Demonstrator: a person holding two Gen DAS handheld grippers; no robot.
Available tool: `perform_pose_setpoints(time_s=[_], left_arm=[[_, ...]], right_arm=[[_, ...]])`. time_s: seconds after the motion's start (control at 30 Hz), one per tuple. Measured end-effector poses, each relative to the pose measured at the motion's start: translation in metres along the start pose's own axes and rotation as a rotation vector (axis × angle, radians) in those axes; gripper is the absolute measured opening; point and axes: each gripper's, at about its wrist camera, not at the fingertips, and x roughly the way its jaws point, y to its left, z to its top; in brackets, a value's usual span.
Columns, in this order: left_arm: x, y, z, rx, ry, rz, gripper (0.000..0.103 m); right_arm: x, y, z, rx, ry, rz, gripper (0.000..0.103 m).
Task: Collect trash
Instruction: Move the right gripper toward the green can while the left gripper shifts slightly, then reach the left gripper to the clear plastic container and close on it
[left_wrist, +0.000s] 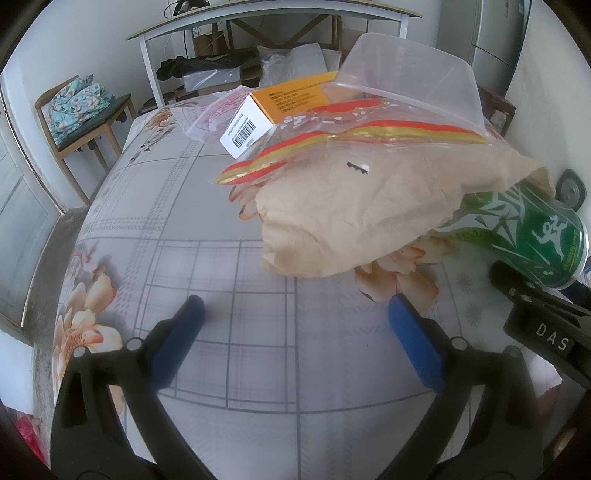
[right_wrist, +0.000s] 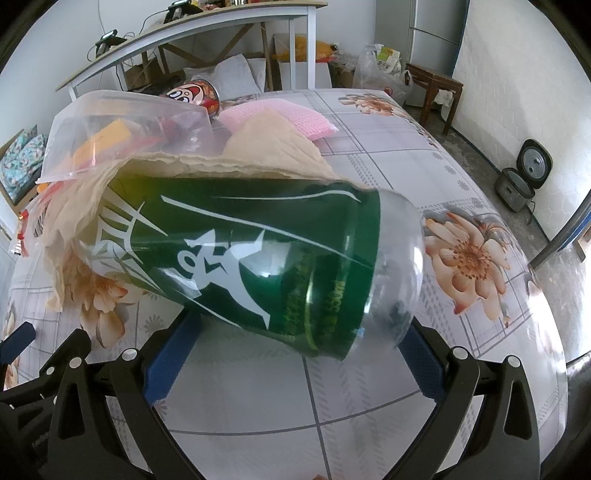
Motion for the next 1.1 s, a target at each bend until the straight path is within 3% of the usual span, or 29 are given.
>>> perform_pose_setpoints(time_s=[1.1], left_arm=[[0.0003,0.0006,-0.0002,-0.002,-0.001,-0.002,0.096]], right_arm=[[0.0017,0.0033,0.0027,0.000,-0.001,0.001,0.098]])
